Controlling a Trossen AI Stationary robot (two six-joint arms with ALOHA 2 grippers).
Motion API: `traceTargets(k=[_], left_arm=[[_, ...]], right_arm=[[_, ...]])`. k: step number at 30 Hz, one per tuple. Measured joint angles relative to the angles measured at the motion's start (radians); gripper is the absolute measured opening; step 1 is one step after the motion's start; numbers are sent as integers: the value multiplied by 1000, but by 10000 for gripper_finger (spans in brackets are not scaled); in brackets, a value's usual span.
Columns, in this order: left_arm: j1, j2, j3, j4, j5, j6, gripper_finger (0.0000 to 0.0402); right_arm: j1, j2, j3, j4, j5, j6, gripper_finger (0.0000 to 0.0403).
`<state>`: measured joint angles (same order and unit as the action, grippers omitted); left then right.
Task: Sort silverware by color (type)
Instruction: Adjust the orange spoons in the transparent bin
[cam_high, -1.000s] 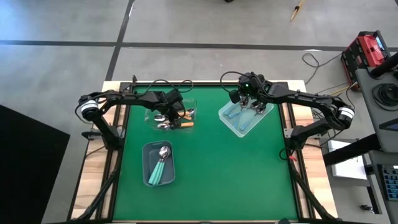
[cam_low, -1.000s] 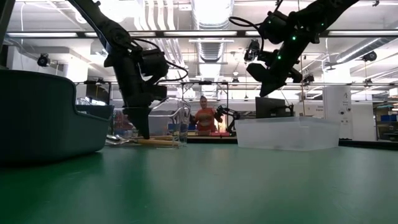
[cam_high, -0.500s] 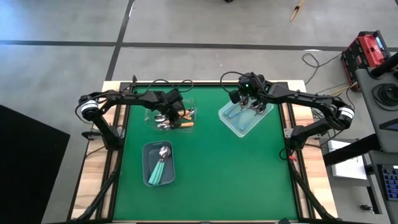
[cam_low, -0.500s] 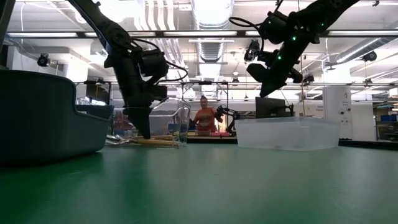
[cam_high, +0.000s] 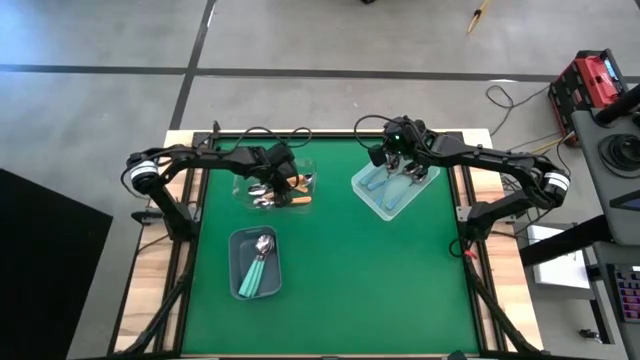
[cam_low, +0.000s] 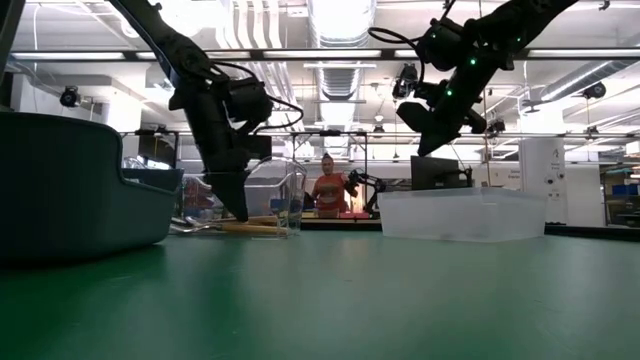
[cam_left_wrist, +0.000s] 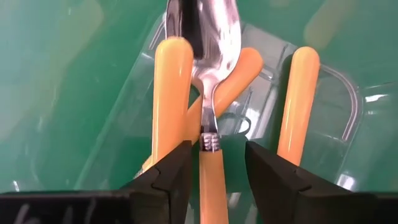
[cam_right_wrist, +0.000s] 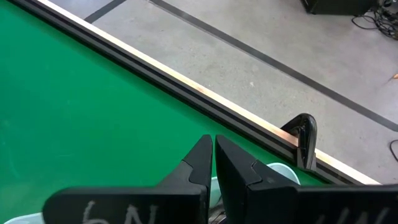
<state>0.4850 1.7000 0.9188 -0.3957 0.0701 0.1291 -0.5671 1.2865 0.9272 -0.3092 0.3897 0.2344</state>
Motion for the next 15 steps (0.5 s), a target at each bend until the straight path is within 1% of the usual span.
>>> traceTargets(k=[8, 11, 15], left_arm=[[-1, 0, 2, 22, 4, 158, 131], [-1, -1, 3, 30, 9, 187, 131], [0, -1, 2, 39, 11, 188, 130]], right_arm=[[0, 0, 0, 0, 0, -1, 13], [0, 0, 0, 0, 0, -1, 13], [0, 0, 0, 0, 0, -3, 13]])
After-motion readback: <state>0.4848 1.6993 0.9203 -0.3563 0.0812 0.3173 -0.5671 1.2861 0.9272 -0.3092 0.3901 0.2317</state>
